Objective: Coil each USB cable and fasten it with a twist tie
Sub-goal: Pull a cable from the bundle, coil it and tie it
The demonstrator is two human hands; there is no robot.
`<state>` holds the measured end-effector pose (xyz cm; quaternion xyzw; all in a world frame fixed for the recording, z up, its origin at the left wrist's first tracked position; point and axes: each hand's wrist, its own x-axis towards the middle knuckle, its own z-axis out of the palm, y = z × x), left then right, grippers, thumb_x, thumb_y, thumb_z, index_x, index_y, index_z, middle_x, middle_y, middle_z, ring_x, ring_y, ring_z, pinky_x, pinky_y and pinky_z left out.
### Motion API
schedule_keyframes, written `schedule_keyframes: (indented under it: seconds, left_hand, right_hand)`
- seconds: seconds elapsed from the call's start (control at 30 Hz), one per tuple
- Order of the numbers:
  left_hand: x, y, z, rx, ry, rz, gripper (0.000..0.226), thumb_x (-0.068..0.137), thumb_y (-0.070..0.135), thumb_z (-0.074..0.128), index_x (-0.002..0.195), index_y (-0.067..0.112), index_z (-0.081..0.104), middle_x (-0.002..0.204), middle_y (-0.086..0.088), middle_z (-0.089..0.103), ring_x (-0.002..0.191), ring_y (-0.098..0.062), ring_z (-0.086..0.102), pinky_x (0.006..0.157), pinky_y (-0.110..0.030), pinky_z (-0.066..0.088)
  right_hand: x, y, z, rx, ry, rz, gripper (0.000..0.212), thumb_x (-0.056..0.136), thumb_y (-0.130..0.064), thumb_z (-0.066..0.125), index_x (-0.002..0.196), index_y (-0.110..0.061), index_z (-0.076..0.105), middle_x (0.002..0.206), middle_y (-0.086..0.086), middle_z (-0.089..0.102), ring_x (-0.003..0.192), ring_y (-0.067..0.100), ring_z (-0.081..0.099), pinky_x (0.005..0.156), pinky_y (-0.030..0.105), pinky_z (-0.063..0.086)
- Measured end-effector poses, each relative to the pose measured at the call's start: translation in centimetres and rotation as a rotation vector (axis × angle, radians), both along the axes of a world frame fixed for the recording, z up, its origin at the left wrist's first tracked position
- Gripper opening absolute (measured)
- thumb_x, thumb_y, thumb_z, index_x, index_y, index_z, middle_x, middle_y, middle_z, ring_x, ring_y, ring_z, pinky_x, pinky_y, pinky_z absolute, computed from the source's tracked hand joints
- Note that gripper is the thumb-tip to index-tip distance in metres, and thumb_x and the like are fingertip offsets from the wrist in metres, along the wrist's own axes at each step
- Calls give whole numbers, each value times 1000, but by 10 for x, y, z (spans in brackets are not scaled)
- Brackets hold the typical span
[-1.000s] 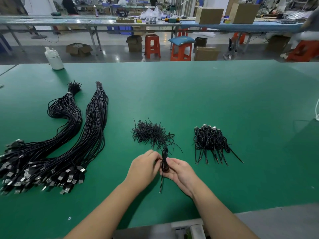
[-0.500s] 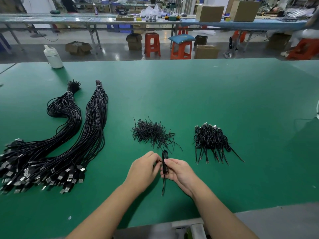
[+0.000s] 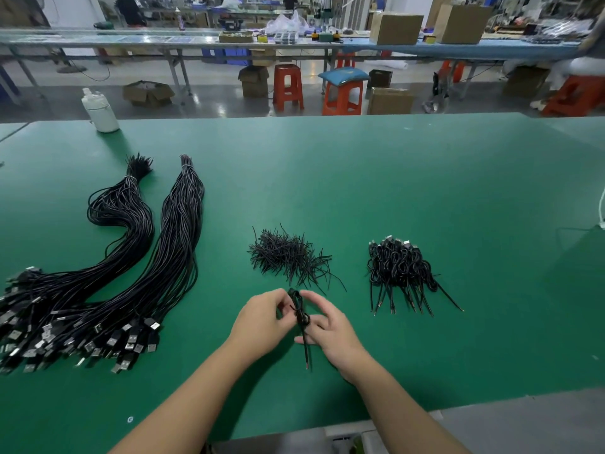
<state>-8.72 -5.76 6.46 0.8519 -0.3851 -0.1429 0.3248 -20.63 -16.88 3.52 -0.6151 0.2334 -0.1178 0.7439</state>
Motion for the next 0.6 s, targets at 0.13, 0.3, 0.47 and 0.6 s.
schedule_keyframes:
  seconds: [0.13,0.3,0.47,0.6]
  left_hand:
    - [4,5,7,-85,105,8,14,82,16,68,73,23,60,64,7,61,54,-2,45,58,-21,41]
    - [14,12,27,-209,158,50,15,82,12,69,73,23,64,62,3,62,53,-6,44,55,-24,38]
    - [16,16,41,-240,189,6,16,85,16,70,74,24,62,56,12,52,52,-5,40,51,-19,35]
    - [10,21,49,-199,-22,-57,20,87,16,68,75,28,57,58,17,53,51,-5,42,52,-17,35]
  right_hand:
    - [3,1,18,-439,-2,25,30,95,-8,64,123,-15,69,142,-10,53,90,-8,62,72,21,56]
    - [20,-9,47,-618,37,53,20,89,-12,73,108,-15,75,100,1,74,86,4,67,84,31,53]
    - [24,-16,61,-546,45,47,13,87,-30,75,79,-21,70,59,3,58,48,6,56,52,25,38]
    - [25,-12,64,-383,28,20,10,92,-28,70,89,-21,63,50,-3,50,40,14,37,41,22,29]
